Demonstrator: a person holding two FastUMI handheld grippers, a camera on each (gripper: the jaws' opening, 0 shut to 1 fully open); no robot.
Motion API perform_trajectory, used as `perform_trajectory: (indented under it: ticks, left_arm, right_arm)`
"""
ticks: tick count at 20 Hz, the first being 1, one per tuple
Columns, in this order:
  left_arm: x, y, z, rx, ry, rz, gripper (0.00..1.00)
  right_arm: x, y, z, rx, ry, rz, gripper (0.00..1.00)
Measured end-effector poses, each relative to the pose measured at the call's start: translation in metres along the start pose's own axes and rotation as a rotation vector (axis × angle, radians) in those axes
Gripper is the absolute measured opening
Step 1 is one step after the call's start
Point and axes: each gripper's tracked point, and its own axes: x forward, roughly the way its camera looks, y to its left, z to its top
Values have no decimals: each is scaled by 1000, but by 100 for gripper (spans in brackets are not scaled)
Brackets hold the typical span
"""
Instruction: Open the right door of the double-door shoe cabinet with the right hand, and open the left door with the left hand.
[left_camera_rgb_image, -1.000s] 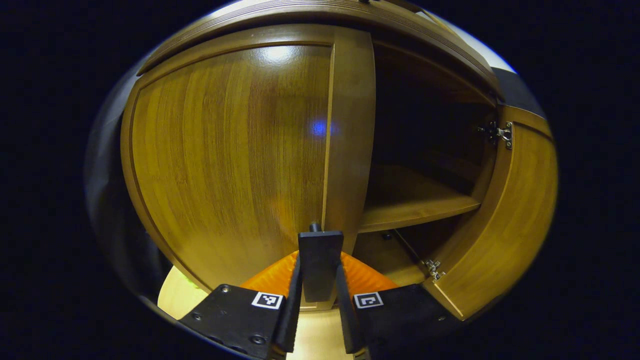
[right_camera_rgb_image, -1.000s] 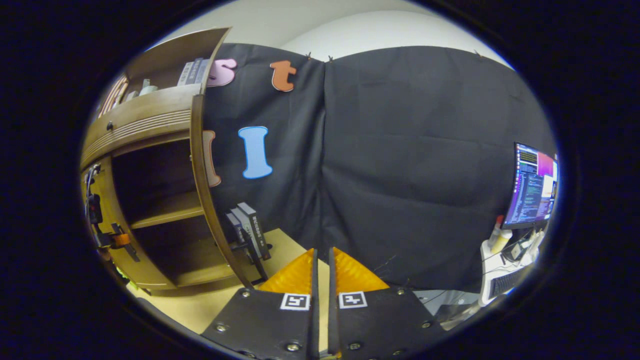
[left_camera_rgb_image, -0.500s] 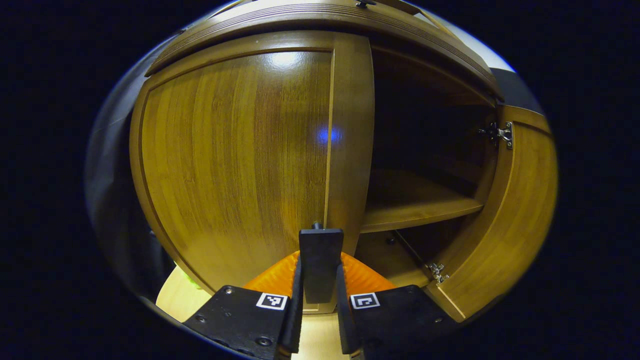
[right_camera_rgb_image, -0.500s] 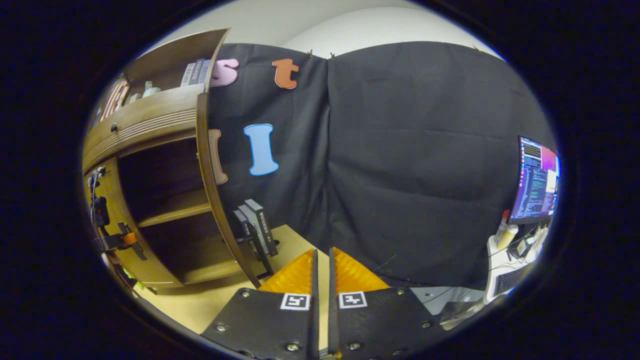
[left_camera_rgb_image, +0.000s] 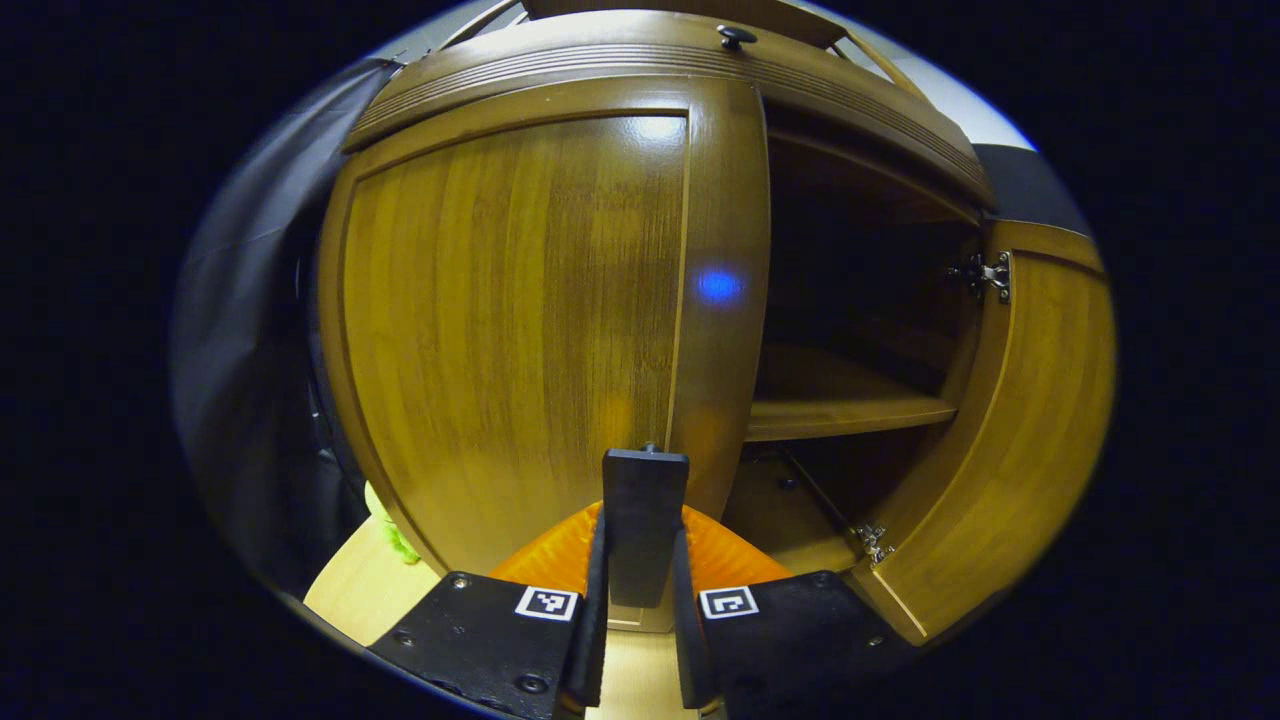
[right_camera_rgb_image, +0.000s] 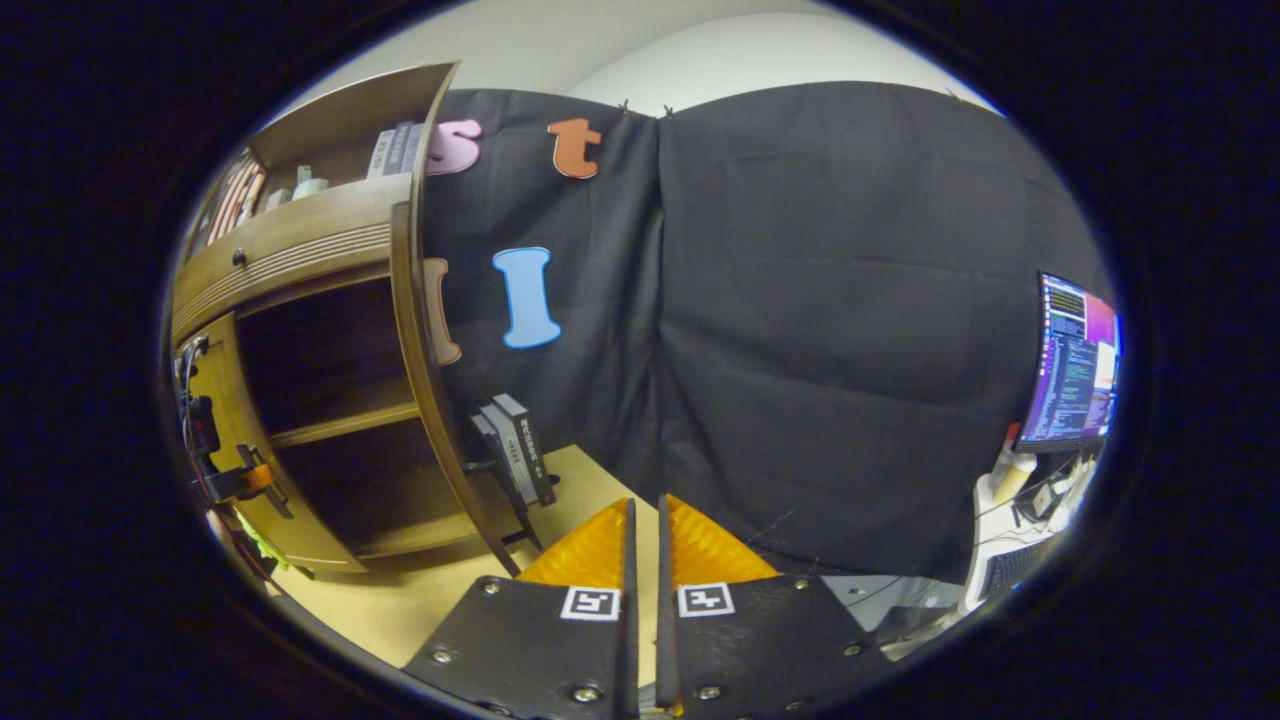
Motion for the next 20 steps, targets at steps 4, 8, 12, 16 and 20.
perform_trajectory:
  ticks: [4, 8, 12, 16, 20]
  left_arm:
    - [-23, 9, -4, -1, -9, 19, 30]
    - [-37, 16, -7, -23, -3, 32, 31]
    - [-55, 26, -10, -37, -19, 64, 30]
    - [-68, 34, -12, -55, -29, 71, 28]
    - [-79, 43, -14, -67, -31, 79, 28]
  right_arm:
    - [2, 9, -5, -10, 16, 48, 7]
    - [7, 22, -6, -24, 25, 105, 7]
    - [12, 32, -6, -44, 32, 151, 7]
    - [16, 45, -7, -55, 42, 190, 7]
    - [20, 66, -8, -70, 49, 243, 7]
